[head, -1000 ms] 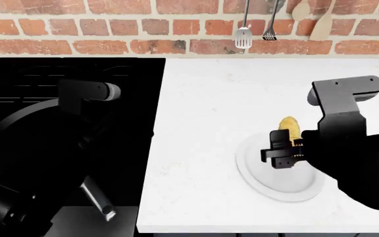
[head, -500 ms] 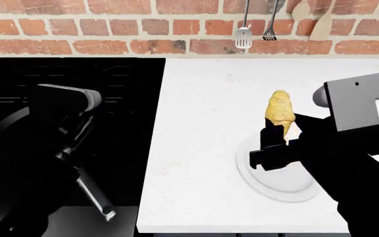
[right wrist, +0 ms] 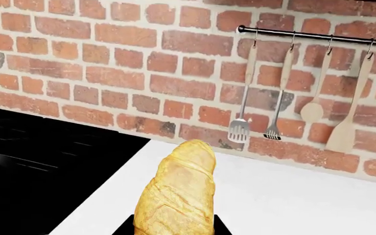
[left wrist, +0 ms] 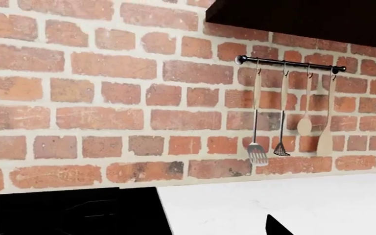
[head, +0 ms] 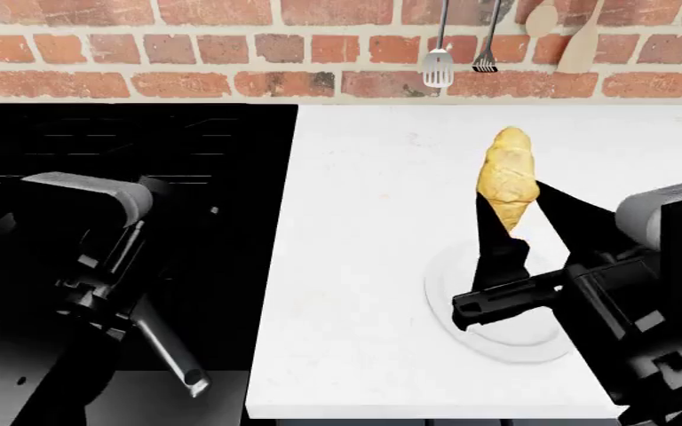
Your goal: Pick the croissant and place it on the pan. Then turn on the stove to warm the croissant.
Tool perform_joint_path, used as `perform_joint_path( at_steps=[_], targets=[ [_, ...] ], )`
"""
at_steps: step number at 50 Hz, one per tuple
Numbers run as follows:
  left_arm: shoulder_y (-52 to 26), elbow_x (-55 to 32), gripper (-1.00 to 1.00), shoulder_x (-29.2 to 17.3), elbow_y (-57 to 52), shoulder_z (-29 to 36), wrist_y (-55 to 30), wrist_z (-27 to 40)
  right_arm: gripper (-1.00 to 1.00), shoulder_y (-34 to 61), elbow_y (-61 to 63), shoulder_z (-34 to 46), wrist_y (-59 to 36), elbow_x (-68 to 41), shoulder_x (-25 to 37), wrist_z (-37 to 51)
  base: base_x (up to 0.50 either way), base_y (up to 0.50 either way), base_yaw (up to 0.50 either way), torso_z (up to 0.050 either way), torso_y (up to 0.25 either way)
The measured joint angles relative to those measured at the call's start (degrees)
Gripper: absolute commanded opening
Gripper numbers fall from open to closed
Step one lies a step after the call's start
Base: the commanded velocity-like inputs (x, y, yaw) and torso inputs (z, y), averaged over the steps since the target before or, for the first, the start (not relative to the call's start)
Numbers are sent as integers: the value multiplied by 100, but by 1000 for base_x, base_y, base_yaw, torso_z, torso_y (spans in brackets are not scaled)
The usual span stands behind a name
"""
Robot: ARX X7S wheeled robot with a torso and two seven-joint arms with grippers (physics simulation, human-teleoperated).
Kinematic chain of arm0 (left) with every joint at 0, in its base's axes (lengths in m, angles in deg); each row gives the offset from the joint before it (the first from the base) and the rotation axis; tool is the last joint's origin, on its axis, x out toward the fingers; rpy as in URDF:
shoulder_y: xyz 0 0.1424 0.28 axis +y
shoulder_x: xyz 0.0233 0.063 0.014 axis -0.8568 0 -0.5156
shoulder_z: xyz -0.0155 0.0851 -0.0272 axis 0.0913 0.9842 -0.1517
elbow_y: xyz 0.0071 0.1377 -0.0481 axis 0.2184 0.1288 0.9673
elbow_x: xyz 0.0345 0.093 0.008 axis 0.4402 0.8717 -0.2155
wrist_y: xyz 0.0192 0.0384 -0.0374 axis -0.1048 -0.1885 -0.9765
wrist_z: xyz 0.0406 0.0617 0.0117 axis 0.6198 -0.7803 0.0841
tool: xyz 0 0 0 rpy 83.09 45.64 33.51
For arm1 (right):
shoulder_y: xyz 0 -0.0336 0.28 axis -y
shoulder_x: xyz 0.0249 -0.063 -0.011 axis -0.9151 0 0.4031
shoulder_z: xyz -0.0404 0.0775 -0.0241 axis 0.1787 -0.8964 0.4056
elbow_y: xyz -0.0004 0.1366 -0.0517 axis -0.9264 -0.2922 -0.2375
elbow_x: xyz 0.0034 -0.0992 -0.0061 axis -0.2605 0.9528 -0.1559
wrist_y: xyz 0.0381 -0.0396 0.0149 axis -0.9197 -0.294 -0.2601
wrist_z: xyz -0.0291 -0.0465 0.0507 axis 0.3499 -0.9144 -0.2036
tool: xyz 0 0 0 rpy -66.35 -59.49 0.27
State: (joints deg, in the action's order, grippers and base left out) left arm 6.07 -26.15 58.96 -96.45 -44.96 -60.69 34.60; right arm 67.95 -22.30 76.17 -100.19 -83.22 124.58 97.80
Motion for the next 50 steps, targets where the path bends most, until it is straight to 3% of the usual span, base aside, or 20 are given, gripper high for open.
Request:
perform_joint_path(
  at_steps=[6, 20, 50],
  targets=[
    [68, 38, 100, -19, -12, 11, 162, -75, -100, -274, 127, -117, 210, 219, 110, -63, 0, 69, 0, 0, 0],
    [127, 46, 100, -45, -25, 35, 317, -142, -100, -426, 323, -218, 335, 316, 242, 26, 0, 500, 0, 0, 0],
    [291, -60, 100, -98, -124, 120, 390, -207, -100, 528, 364, -83, -222, -442, 159, 486, 0, 500, 0, 0, 0]
  ],
)
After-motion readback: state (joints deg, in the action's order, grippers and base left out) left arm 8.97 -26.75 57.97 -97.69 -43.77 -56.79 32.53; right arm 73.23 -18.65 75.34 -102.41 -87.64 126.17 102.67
